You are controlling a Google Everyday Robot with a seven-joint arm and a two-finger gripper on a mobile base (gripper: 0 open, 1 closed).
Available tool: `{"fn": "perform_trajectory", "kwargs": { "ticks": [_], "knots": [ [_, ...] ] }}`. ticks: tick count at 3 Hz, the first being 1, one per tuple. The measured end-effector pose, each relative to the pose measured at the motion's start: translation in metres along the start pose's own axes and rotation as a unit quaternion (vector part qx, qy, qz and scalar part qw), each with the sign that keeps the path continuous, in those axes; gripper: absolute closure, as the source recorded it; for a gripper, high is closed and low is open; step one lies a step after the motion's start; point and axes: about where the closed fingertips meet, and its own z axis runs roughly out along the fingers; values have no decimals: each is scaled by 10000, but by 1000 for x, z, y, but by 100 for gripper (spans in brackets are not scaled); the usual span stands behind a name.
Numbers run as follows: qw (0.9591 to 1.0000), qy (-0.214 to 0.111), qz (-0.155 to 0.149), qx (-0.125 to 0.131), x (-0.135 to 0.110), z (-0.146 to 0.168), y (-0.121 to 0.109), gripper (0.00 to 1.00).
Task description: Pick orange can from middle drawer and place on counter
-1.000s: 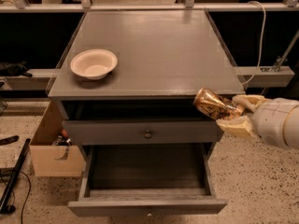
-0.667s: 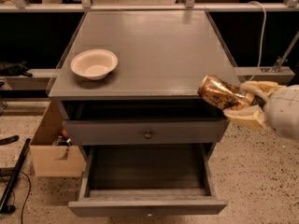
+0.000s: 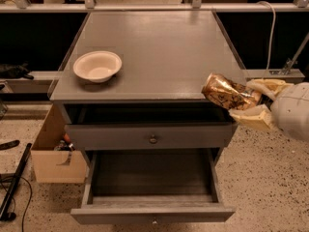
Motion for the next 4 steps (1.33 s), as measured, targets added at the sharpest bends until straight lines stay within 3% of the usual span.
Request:
{"fn": "perform_trajectory", "kwargs": {
  "ticks": [2, 4],
  "knots": [
    [9990, -162, -391, -160, -35, 40, -34, 100],
    [9967, -171, -666, -439, -40, 111, -54, 100]
  ]
}}
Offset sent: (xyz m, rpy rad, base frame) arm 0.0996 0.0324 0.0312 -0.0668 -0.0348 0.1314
